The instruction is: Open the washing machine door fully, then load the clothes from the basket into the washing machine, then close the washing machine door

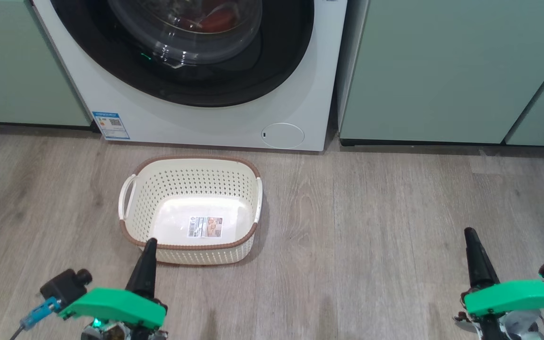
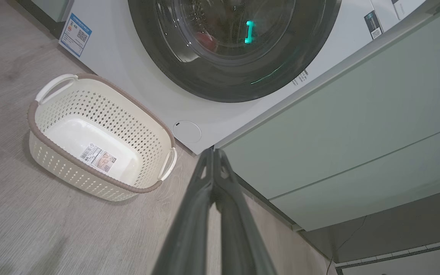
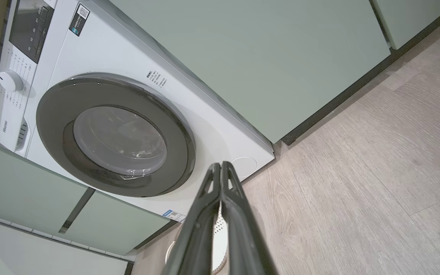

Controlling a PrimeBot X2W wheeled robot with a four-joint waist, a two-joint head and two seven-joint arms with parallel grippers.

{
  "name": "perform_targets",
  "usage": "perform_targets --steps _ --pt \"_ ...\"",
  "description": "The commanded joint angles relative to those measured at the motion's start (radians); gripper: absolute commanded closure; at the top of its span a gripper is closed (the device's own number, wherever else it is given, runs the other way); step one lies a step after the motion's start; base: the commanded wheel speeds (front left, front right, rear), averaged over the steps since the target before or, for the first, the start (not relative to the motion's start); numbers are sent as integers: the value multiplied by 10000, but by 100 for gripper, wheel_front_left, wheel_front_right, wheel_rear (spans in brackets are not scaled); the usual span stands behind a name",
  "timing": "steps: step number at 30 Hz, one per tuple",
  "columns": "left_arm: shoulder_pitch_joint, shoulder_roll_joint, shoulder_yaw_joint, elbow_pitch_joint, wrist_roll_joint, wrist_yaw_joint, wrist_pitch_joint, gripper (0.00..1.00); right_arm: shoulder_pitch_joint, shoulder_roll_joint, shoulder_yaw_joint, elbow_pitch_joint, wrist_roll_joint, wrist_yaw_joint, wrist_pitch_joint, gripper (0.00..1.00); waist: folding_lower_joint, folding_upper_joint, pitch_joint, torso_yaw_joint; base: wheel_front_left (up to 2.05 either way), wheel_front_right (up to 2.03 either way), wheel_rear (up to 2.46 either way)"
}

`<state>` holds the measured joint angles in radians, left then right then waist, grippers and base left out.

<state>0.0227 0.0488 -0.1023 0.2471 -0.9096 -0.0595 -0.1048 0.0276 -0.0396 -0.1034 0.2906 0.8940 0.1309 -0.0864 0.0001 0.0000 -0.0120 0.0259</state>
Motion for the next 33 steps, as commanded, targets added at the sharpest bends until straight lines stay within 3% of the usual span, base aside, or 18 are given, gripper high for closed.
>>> perform_targets --steps 1,33 --pt "-562 143 249 -276 -291 -99 80 100 -515 -74 30 -353 302 -1 77 100 -1 0 4 -6 0 0 0" --pt "-900 184 1010 -161 -3563 -387 957 100 -911 -89 -33 -403 3525 -1 981 100 -1 0 73 -125 0 0 0"
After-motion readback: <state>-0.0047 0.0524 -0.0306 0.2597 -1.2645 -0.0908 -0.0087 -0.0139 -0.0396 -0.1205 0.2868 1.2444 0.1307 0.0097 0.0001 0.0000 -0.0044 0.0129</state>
